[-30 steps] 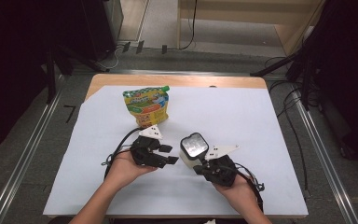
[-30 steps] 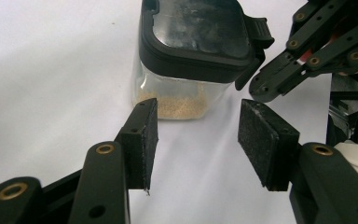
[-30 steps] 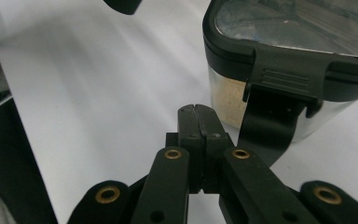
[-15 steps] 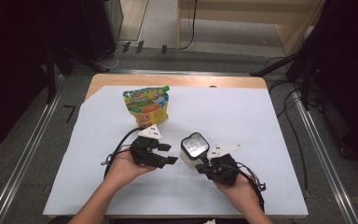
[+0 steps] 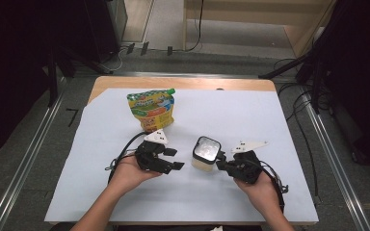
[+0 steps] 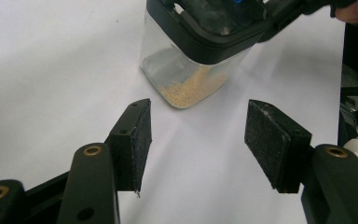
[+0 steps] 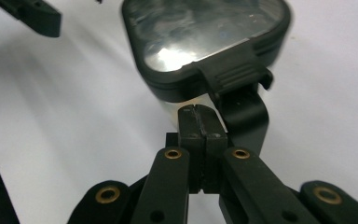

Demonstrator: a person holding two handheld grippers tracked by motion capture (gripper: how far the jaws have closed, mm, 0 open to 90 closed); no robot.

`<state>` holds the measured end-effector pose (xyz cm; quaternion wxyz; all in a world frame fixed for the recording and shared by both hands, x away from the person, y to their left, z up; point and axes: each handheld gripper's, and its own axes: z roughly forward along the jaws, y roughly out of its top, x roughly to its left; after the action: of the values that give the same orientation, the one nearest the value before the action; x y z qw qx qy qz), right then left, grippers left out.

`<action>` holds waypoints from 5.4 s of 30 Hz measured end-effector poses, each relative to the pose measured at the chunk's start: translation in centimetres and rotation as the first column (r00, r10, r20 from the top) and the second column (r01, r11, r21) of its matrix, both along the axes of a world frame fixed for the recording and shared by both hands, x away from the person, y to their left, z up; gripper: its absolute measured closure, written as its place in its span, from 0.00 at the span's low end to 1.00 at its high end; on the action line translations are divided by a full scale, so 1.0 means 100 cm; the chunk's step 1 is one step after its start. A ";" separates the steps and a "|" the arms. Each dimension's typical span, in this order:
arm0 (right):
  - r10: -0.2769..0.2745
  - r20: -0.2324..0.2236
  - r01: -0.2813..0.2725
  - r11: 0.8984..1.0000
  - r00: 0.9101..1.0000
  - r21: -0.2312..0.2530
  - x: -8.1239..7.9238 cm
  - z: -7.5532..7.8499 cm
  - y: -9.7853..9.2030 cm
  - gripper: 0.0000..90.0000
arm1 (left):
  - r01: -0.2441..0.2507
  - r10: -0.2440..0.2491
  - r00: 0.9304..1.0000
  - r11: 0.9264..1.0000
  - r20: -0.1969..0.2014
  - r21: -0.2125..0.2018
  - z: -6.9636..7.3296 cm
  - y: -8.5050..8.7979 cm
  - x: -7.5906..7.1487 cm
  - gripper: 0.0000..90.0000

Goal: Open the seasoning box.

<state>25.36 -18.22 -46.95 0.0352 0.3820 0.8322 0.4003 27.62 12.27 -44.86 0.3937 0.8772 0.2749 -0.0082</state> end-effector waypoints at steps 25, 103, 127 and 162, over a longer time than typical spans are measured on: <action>-0.099 0.010 0.099 0.995 0.995 0.003 0.015 0.008 -0.037 1.00 | 0.139 -0.139 0.990 0.990 -0.011 -0.009 -0.005 -0.027 0.023 0.31; -0.147 -0.031 0.147 0.989 0.989 -0.006 0.031 -0.002 -0.037 1.00 | 0.325 -0.343 0.935 0.931 0.092 0.163 0.000 -0.087 0.053 0.19; -0.144 -0.029 0.144 0.990 0.989 -0.005 0.031 -0.002 -0.036 1.00 | 0.332 -0.352 0.928 0.930 0.119 0.159 0.014 -0.089 0.053 0.20; -0.133 -0.035 0.133 0.991 0.991 0.011 0.030 -0.003 -0.034 1.00 | 0.415 -0.425 0.898 0.904 0.112 0.105 0.056 -0.132 0.043 0.75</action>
<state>28.32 -21.64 -47.26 0.0452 0.4436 0.8028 0.3958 31.88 -0.95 -39.25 0.3652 0.9291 0.0526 -0.0238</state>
